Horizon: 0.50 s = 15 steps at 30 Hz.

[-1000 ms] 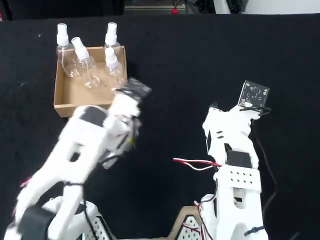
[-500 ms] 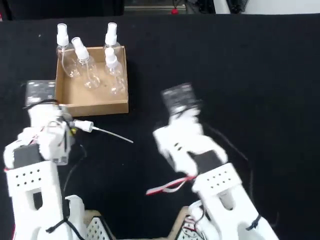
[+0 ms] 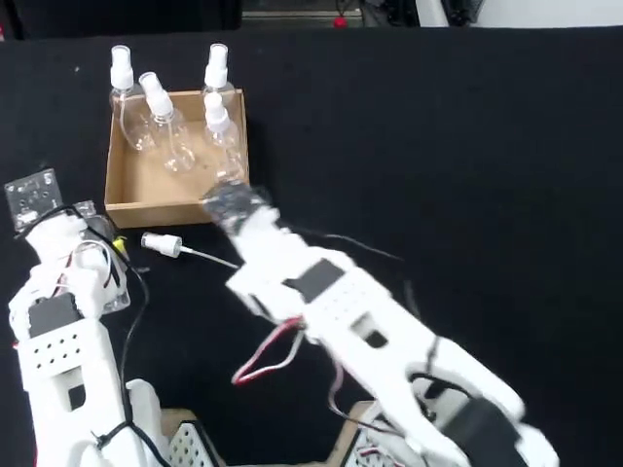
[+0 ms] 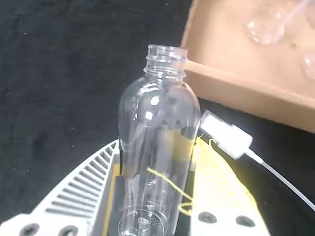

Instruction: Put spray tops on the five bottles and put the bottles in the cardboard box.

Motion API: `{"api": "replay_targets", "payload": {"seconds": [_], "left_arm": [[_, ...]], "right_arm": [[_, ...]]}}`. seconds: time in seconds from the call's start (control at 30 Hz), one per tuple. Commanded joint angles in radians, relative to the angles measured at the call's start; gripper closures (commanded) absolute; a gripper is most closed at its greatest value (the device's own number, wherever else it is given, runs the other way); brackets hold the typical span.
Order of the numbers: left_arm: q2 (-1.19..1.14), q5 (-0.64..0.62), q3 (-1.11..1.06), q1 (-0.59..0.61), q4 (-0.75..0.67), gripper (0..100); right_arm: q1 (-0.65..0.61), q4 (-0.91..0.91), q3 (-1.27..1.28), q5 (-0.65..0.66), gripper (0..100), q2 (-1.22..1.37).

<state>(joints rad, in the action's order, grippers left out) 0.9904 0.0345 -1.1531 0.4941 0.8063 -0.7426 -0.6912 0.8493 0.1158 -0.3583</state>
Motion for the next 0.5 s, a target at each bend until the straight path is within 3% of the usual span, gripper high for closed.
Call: {"api": "replay_targets", "payload": {"seconds": [0.0,0.47], "left_arm": [[0.025,-0.014,0.001,0.019,-0.037,88],[0.034,-0.014,-0.027,0.019,-0.037,88]], "right_arm": [[-0.058,-0.005,-0.131,0.009,77.6,0.117],[-0.006,-0.161,-0.43,0.087,77.6,0.45]]}}
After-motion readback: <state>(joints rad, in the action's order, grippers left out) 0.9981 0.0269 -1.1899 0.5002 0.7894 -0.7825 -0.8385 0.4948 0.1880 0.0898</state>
